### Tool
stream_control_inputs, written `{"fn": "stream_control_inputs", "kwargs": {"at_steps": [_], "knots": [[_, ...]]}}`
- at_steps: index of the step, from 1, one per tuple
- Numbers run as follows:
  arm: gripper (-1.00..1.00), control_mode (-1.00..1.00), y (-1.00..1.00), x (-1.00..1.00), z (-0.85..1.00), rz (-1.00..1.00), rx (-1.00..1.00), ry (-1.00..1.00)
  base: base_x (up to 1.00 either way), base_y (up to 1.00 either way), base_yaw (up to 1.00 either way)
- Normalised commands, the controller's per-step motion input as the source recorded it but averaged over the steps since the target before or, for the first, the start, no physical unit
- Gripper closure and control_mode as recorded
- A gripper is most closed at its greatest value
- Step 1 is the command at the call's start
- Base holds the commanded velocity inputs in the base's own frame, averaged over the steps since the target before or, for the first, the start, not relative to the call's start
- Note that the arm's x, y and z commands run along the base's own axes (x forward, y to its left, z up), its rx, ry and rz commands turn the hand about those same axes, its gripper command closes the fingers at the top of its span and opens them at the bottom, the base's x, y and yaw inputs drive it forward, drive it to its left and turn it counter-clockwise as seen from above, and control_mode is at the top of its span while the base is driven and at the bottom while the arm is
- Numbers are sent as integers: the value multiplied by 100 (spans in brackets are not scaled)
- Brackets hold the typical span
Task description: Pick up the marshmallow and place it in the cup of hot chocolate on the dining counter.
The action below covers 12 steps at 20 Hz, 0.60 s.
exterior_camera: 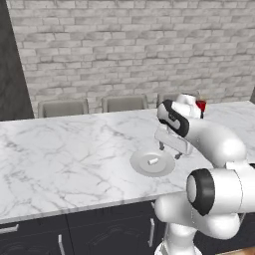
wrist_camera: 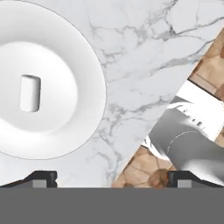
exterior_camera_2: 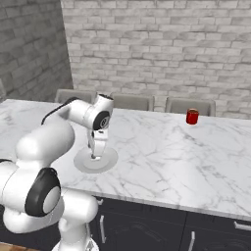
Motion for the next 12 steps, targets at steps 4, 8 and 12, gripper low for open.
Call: {"fn": "stream_control_inputs", "kwargs": {"at_steps": [4, 8, 12], "knots": [[-100, -100, -5, 39, -19, 0, 0, 13, 0, 0, 0], [-100, -100, 3, 36, -38, 0, -1, 0, 0, 0, 0], [-100, -100, 12, 29, -43, 0, 0, -4, 0, 0, 0]]}}
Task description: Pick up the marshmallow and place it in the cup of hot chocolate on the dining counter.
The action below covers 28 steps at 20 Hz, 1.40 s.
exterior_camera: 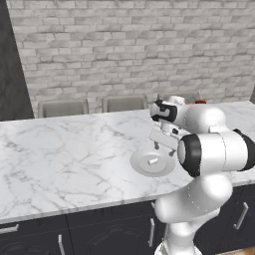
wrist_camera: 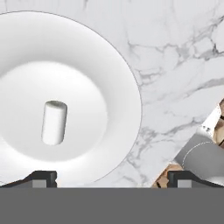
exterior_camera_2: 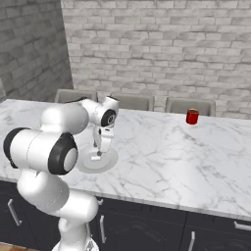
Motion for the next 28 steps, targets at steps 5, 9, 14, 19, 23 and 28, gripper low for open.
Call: {"fn": "stream_control_inputs", "kwargs": {"at_steps": [5, 9, 14, 19, 23, 28], "knots": [[-100, -100, 25, 30, -46, 0, 0, -7, 0, 0, 0], [-100, -100, 10, 14, -34, 0, 0, -5, 0, 0, 0], [-100, -100, 5, 4, -21, -1, 0, 0, 0, 0, 0], [-100, -100, 0, 2, -16, -3, 0, 0, 0, 0, 0], [-100, -100, 0, 0, -22, -4, 0, -6, 0, 0, 0], [-100, -100, 0, 6, -10, -1, 0, -11, 0, 0, 0]]}}
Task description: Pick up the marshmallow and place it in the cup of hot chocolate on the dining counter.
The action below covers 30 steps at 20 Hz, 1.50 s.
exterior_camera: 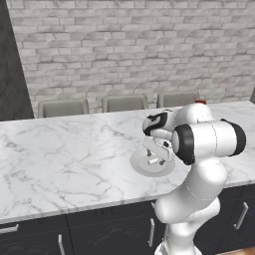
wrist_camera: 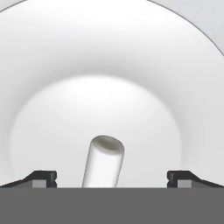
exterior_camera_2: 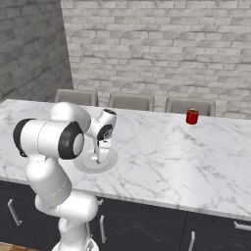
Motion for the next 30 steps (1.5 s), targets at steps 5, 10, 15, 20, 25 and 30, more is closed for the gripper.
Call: {"fn": "stream_control_inputs", "kwargs": {"at_steps": [5, 10, 15, 20, 25, 30], "knots": [[-100, -100, 0, 7, -4, 0, 0, -3, 0, 0, 0], [-100, -100, 0, 0, 0, 0, 0, 0, 0, 0, 0], [-100, -100, 0, 0, -1, 0, 0, 0, 0, 0, 0], [-100, -100, 3, 3, -4, 0, 0, 0, 0, 0, 0], [100, -100, 8, 1, -11, 0, 0, 0, 0, 0, 0], [100, -100, 3, 0, -8, 0, 0, 0, 0, 0, 0]]}}
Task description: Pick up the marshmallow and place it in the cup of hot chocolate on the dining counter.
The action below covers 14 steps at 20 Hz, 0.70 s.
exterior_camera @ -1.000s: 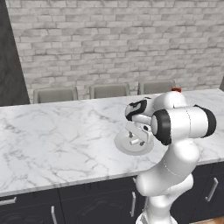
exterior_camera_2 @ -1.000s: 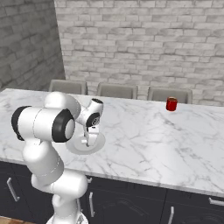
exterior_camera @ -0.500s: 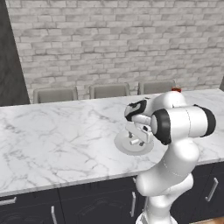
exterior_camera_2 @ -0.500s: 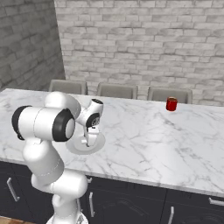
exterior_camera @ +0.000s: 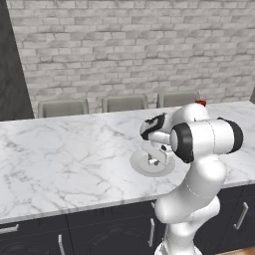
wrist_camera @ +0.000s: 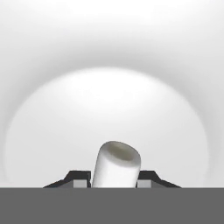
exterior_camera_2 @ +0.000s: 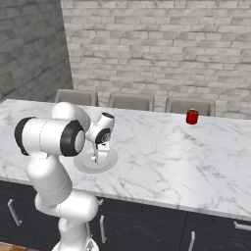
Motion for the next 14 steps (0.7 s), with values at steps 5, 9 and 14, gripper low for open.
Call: {"fn": "stream_control_inputs", "kwargs": {"at_steps": [5, 9, 14], "knots": [[100, -100, 0, 0, -1, 0, 0, -4, 0, 0, 0], [100, -100, 0, -6, 0, 0, 0, -11, 0, 0, 0], [100, -100, 0, -19, 11, -1, 0, -11, 0, 0, 0]]}}
